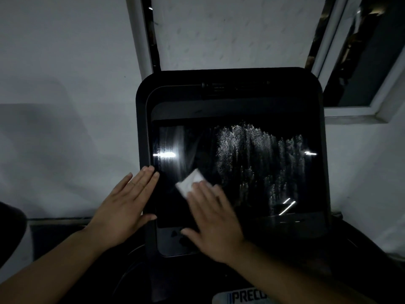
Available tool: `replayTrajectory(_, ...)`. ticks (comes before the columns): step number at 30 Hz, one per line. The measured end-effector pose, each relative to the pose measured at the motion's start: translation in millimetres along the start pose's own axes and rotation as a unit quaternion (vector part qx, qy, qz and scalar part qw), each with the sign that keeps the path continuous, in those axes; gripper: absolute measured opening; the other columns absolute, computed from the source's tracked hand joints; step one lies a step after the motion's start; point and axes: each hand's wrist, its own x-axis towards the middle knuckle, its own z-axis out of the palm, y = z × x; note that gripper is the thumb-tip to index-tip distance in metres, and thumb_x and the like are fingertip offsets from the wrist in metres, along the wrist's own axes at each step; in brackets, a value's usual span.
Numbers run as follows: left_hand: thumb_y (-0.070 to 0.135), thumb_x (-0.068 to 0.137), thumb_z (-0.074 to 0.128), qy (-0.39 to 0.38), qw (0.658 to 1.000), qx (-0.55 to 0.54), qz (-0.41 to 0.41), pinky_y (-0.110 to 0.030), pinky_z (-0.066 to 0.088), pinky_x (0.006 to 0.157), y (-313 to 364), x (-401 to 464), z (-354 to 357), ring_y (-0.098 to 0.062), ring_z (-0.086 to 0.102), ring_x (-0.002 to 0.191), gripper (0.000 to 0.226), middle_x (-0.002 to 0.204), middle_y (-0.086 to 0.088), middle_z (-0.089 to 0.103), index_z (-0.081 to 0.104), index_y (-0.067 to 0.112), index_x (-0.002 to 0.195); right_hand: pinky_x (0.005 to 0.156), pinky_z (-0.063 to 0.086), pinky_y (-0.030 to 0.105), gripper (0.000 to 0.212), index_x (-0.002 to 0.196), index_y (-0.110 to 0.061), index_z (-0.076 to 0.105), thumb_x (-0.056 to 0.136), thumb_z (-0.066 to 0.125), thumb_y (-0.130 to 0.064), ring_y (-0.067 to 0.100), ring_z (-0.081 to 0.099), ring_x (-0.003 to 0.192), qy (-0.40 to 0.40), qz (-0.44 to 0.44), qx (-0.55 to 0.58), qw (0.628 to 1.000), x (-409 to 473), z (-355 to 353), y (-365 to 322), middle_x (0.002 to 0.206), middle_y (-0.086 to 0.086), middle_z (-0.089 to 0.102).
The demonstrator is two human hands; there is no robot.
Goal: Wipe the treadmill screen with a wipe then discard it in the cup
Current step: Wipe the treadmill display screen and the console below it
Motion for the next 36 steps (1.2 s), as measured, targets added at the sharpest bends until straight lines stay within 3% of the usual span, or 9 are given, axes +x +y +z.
replayTrajectory(4,0.062,0.092,0.044,0.005,1.0,-0.005,0.007,-0.047,0.018,0.126,-1.1,0.0,1.8,-0.024,0.015,0.161,0.097,0.173,-0.015,0.017,0.013,0.007,0.166,0.128,0.014,0.054,0.083,0.158,-0.005,0.039,0.103,0.04,-0.066,0.029,0.011,0.161,-0.007,-0.021,0.004,1.0,-5.4,7.6,-43.3,0.17,0.015,0.028)
replayTrajectory(11,0.063,0.093,0.041,-0.004,1.0,-0.002,0.006,-0.046,0.017,0.127,-1.5,-0.1,2.4,-0.025,0.015,0.161,0.095,0.174,-0.014,0.015,0.013,0.008,0.166,0.126,0.023,0.06,0.083,0.157,0.001,0.038,0.106,0.038,-0.064,0.033,0.019,0.16,0.012,0.213,-0.015,0.977,-27.3,6.5,17.4,0.169,0.021,0.026)
replayTrajectory(16,0.062,0.092,0.042,-0.006,1.0,-0.002,0.005,-0.045,0.016,0.127,-2.5,0.3,2.8,-0.025,0.016,0.161,0.097,0.174,-0.014,0.014,0.011,0.009,0.166,0.125,0.024,0.061,0.079,0.158,-0.005,0.04,0.105,0.038,-0.064,0.032,0.016,0.16,0.035,0.138,0.02,0.99,12.0,6.0,-28.2,0.17,0.018,0.023)
replayTrajectory(20,0.062,0.092,0.042,0.0,1.0,-0.013,0.007,-0.046,0.017,0.126,-2.5,-0.2,3.7,-0.025,0.017,0.16,0.096,0.174,-0.014,0.015,0.012,0.009,0.166,0.128,0.014,0.06,0.078,0.162,-0.007,0.029,0.108,0.028,-0.063,0.033,0.006,0.162,0.06,0.263,0.044,0.962,59.2,-7.1,-12.1,0.172,0.019,0.016)
replayTrajectory(24,0.061,0.092,0.045,0.002,1.0,-0.017,0.009,-0.048,0.02,0.125,-3.1,-0.2,3.8,-0.026,0.019,0.16,0.096,0.174,-0.014,0.016,0.014,0.008,0.166,0.127,0.014,0.06,0.076,0.163,-0.013,0.03,0.107,0.032,-0.064,0.03,0.004,0.162,0.056,0.148,0.049,0.986,81.8,-9.0,-19.5,0.173,0.016,0.015)
replayTrajectory(29,0.062,0.092,0.042,-0.004,1.0,-0.006,0.009,-0.048,0.02,0.125,-2.6,-0.4,4.0,-0.026,0.018,0.16,0.095,0.174,-0.014,0.017,0.015,0.008,0.166,0.129,0.005,0.058,0.082,0.164,-0.003,0.019,0.108,0.022,-0.063,0.03,-0.001,0.162,0.066,0.321,0.027,0.944,100.9,-21.0,29.9,0.174,0.017,0.009)
replayTrajectory(31,0.061,0.091,0.043,-0.002,1.0,-0.007,0.009,-0.048,0.02,0.125,-2.1,-0.8,4.2,-0.027,0.02,0.16,0.095,0.173,-0.015,0.018,0.017,0.008,0.165,0.129,0.007,0.057,0.084,0.163,-0.001,0.02,0.108,0.023,-0.063,0.031,-0.001,0.162,0.063,0.28,0.045,0.957,105.9,-22.4,17.1,0.173,0.019,0.01)
replayTrajectory(34,0.061,0.092,0.044,0.003,1.0,-0.009,0.015,-0.049,0.021,0.124,-1.9,-0.3,5.0,-0.028,0.022,0.159,0.095,0.173,-0.016,0.019,0.018,0.007,0.165,0.13,0.008,0.055,0.083,0.162,-0.004,0.027,0.106,0.03,-0.065,0.028,0.004,0.162,0.056,0.132,0.043,0.989,99.9,-18.8,-6.7,0.173,0.016,0.015)
replayTrajectory(36,0.061,0.092,0.044,0.003,1.0,-0.007,0.015,-0.049,0.022,0.124,-1.9,-0.6,5.0,-0.028,0.022,0.159,0.094,0.173,-0.015,0.018,0.019,0.007,0.165,0.13,0.005,0.054,0.083,0.162,-0.006,0.029,0.105,0.031,-0.066,0.026,0.005,0.162,0.049,0.115,0.003,0.992,95.8,-19.9,11.9,0.173,0.014,0.017)
